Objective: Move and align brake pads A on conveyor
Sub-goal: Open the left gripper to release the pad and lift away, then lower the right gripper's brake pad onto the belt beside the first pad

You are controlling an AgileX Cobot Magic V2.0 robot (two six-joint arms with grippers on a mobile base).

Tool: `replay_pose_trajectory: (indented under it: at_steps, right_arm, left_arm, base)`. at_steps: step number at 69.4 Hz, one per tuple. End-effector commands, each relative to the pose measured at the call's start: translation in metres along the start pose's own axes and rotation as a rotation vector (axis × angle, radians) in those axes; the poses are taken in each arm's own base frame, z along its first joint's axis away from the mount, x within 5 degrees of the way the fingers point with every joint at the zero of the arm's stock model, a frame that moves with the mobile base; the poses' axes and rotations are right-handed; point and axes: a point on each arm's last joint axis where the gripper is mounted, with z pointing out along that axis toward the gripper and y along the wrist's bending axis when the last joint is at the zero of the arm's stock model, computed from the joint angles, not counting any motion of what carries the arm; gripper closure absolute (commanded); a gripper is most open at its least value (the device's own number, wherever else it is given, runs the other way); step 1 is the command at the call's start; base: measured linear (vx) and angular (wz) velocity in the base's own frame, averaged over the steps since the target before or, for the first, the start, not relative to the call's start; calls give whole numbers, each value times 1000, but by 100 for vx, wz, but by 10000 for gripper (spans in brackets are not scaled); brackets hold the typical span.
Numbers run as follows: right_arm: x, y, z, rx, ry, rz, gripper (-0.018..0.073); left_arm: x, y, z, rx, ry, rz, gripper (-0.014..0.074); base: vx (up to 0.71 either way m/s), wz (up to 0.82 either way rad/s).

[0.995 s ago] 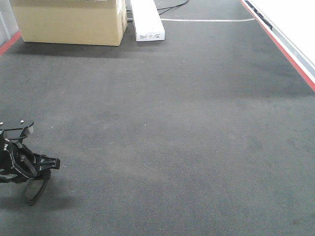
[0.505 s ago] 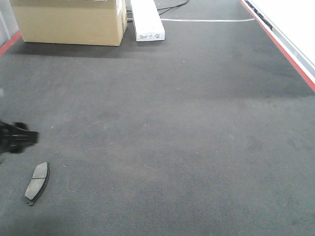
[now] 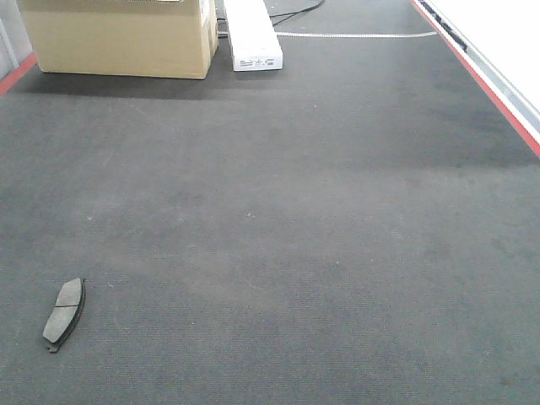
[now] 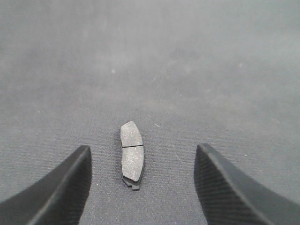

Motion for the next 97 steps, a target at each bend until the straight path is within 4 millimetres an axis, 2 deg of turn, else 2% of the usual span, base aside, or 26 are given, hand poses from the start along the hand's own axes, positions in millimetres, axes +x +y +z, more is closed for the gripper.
replay_pose_trajectory:
  at_steps: [1,11,66,86,92,97]
  right_arm:
    - [-17,0,-4,1,-118,-14,566]
    - [-17,0,-4,1,-118,-14,566]
    - [-17,0,-4,1,-118,-14,566]
    - [-17,2,-4,-23,-110,47,564]
    - [-17,2,2,-14,-90,36,563]
    - [-19,1,15,0,-31,21,561]
  left_arm:
    - [0,-1,-13,1,-152,-1,153]
    - [9,0,-13,0,-161,-3,153]
    - [7,0,-13,-1,-176,-4,153]
    - [7,0,-13,-1,-176,-4,153]
    - [7,0,-13,-1,-176,-4,153]
    - [7,0,-13,-1,-176,-4,153]
  base:
    - [0,0]
    - [0,0]
    - [0,0]
    - [0,0]
    - [0,0]
    - [0,0]
